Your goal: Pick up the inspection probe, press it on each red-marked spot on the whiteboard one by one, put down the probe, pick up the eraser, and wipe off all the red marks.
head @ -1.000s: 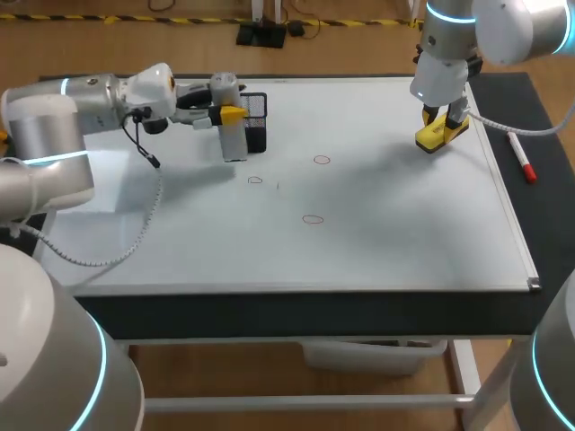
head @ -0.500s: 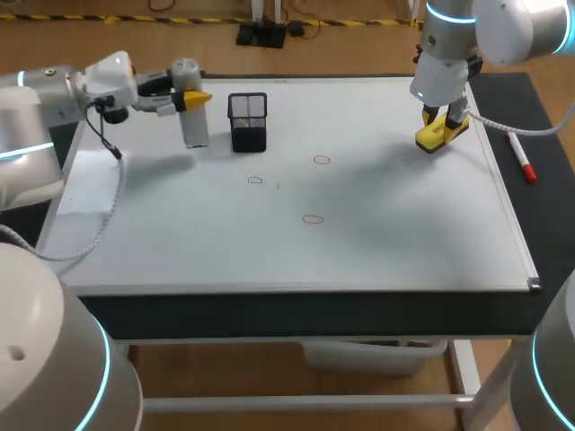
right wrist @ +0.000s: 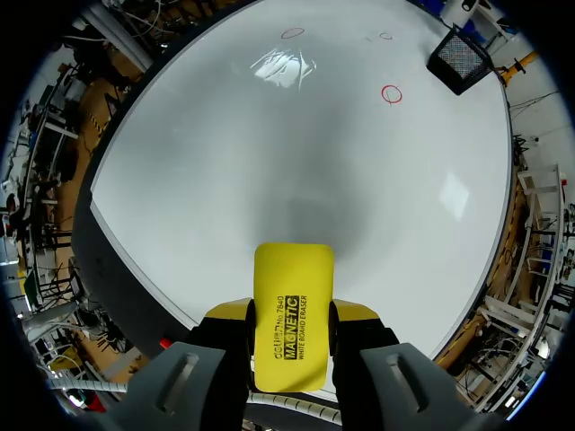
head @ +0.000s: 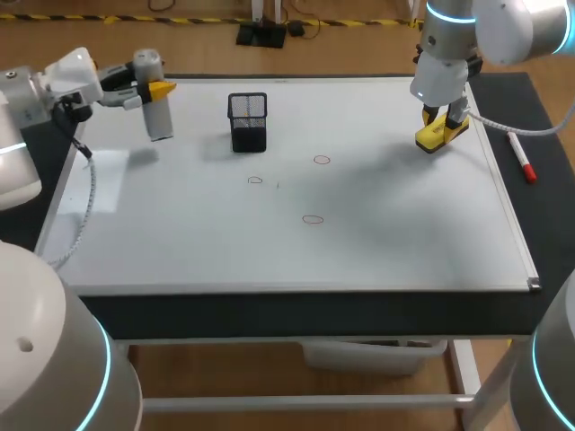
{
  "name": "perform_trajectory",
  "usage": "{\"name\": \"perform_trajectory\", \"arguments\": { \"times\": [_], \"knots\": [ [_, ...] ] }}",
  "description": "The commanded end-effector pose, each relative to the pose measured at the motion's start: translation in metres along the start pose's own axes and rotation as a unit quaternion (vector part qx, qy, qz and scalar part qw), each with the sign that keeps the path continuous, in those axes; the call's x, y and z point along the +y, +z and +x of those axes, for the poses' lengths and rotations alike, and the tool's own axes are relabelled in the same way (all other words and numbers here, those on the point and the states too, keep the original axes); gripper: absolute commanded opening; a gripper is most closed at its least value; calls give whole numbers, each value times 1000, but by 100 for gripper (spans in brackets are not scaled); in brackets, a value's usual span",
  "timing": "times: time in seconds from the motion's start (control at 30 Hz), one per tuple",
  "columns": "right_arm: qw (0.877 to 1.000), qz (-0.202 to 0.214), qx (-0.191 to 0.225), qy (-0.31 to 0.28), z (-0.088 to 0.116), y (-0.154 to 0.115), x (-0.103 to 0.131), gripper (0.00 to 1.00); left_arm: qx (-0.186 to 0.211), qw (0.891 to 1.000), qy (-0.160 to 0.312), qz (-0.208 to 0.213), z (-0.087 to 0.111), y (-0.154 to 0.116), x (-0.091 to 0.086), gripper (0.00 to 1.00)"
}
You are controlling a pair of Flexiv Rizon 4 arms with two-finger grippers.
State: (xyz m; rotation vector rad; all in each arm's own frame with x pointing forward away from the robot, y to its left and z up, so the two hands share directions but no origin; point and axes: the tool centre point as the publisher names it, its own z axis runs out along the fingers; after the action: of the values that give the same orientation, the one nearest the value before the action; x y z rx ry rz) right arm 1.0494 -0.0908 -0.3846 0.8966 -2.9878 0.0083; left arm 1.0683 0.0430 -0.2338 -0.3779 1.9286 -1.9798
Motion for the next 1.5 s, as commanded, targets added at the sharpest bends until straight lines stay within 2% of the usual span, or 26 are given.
{"name": "perform_trajectory", "arguments": {
  "times": [0.03, 0.6, 0.9, 1.2, 1.5],
  "knots": [
    [1000, 1, 3, 0, -1, -1, -1, 0, -15, 1000, 0, -5, 1, -11, -3, 0],
    [1000, 1, 3, 0, -1, -1, -1, 0, -58, 998, 1, -16, -19, -35, -6, 0],
    [1000, 7, 10, -8, -4, -3, 4, 0, -58, 998, 1, -16, -19, -35, -6, 0],
    [999, 13, 13, -33, -18, -9, 25, 0, -58, 998, 1, -16, -19, -35, -6, 0],
    [996, -25, -15, -83, -37, -8, 70, 0, -58, 998, 1, -16, -19, -35, -6, 0]
  ]
}}
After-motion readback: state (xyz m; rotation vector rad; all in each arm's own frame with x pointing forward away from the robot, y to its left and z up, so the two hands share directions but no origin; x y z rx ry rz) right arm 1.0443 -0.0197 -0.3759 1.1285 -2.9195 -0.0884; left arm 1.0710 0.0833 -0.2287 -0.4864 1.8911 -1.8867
